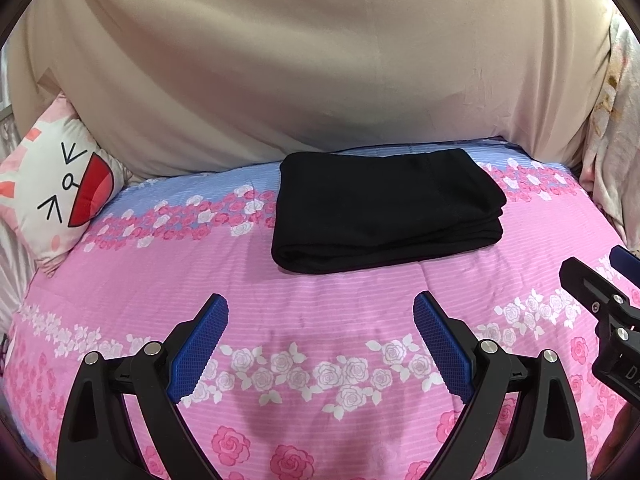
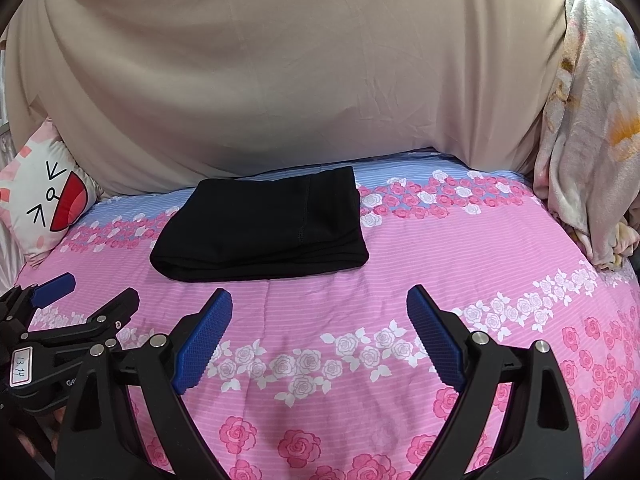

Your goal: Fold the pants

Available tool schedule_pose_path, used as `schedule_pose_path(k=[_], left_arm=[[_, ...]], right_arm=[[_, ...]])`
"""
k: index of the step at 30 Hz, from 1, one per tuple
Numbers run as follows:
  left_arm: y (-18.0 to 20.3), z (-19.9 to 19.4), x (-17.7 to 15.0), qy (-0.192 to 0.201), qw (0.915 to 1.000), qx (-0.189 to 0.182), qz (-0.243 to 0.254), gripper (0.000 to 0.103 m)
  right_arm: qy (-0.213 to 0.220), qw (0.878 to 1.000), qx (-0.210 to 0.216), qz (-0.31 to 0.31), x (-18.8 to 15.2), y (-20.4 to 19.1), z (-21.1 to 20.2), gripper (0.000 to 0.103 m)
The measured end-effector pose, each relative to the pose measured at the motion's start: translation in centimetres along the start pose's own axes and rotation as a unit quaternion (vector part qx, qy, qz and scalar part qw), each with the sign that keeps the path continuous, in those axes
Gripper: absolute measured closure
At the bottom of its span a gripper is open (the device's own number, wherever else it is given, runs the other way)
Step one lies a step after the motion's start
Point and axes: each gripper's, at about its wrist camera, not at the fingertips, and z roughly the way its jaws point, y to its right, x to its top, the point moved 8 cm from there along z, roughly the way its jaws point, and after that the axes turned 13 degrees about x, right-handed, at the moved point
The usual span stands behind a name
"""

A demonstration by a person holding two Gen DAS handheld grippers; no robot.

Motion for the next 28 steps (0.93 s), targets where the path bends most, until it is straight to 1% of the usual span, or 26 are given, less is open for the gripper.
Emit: schedule_pose_path(k=[5, 7, 10, 13, 17, 20, 24, 28], left_arm=[[0.3, 0.0, -0.1, 0.003, 0.9999, -0.013, 0.005, 0.011], [0.4, 0.0, -0.1, 0.004, 0.9999, -0.009, 0.007, 0.011], [0.0, 0.1, -0.3, 0.009, 0.9998, 0.015, -0.006, 0.011], [0.2, 0.4, -0.4, 0.007, 0.9999, -0.002, -0.007, 0.011], [0.5, 0.4, -0.4, 0.015, 0.9999, 0.001, 0.005, 0.011], [1.0, 0.1, -0.5, 0.016, 0.9997, -0.015, 0.012, 0.011], [1.0, -0.2, -0.3, 0.015, 0.9997, -0.004, 0.018, 0.011], [1.1, -0.5, -0.5, 0.007, 0.9996, -0.026, 0.014, 0.011]], right_arm=[[0.0, 1.0, 0.0, -0.001, 0.0, -0.1, 0.0, 0.016], [0.0, 1.0, 0.0, -0.001, 0.0, -0.1, 0.0, 0.016], [-0.001, 1.0, 0.0, 0.0, -0.1, -0.1, 0.0, 0.016], [-0.003, 1.0, 0.0, 0.0, -0.1, 0.0, 0.1, 0.016], [-0.004, 1.0, -0.002, 0.001, -0.2, 0.0, 0.1, 0.016], [-0.004, 1.0, -0.002, 0.002, -0.2, 0.1, 0.1, 0.016], [-0.004, 1.0, -0.003, 0.002, -0.2, 0.1, 0.1, 0.016], [-0.004, 1.0, -0.002, 0.002, -0.2, 0.2, 0.0, 0.016]])
